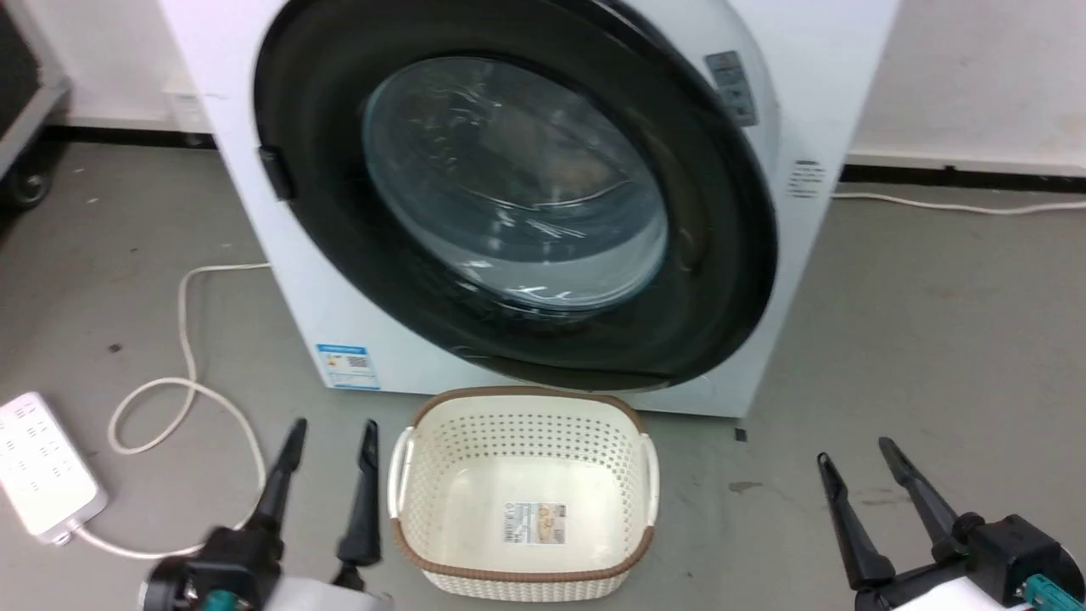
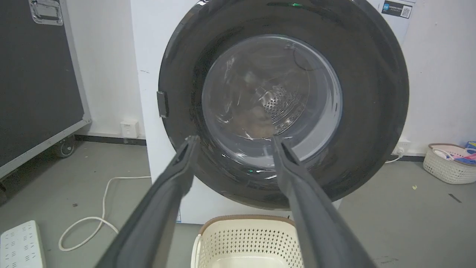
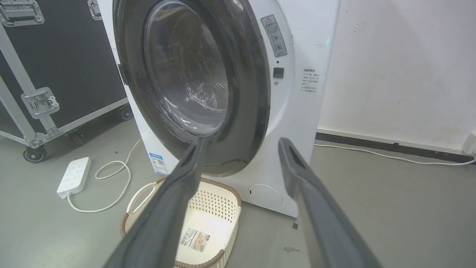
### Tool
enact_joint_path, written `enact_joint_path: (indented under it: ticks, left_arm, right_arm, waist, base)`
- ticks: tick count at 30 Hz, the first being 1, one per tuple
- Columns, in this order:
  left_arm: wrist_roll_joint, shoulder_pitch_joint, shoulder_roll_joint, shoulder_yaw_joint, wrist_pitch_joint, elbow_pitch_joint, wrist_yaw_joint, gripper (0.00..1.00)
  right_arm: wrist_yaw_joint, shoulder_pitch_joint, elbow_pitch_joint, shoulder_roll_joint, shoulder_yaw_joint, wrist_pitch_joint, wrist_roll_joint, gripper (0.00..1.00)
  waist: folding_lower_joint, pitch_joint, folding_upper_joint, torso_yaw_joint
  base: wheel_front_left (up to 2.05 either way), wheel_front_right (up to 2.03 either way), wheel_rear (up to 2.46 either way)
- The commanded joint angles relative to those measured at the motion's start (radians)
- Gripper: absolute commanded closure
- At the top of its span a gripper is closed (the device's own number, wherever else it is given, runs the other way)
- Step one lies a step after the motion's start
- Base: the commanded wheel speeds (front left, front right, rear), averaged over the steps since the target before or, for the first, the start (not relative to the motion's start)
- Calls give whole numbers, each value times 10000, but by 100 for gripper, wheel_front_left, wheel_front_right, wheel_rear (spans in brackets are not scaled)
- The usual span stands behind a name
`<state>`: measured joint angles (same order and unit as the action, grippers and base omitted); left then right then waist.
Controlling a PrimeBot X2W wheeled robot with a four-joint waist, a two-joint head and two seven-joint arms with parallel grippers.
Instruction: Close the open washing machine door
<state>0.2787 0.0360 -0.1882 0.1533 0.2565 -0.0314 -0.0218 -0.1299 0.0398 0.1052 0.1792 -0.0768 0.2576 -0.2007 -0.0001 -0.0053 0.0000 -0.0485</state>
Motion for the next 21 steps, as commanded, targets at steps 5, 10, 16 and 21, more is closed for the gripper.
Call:
enact_joint_path:
  ticks: [5,10,16,21]
  left_arm:
    - [-1236,536,333,19,51,105,-255,0]
    - [-1459,546,518,-31,52,285,-160,0]
    - [-1318,96,870,-107,52,382,-50,0]
    - [-1406,-442,1108,44,52,402,-21,0]
  right_arm:
    - [-8,180,-66,-56,-220,41,-39,0]
    - [-8,71,-27,-61,-494,33,-278,52]
    - [-8,-670,-227,683,-1305,-85,-793,100]
    - [-8,-2014,-469,1878,-2140,-357,-1538,100]
  waist:
    - [1,-11,0,425]
    - [1,302,0,660]
    - [1,1123,0,1196]
    - [1,1928,0,1832]
  base:
    - [0,0,0]
    - [0,0,0]
    - [0,0,0]
    - [0,0,0]
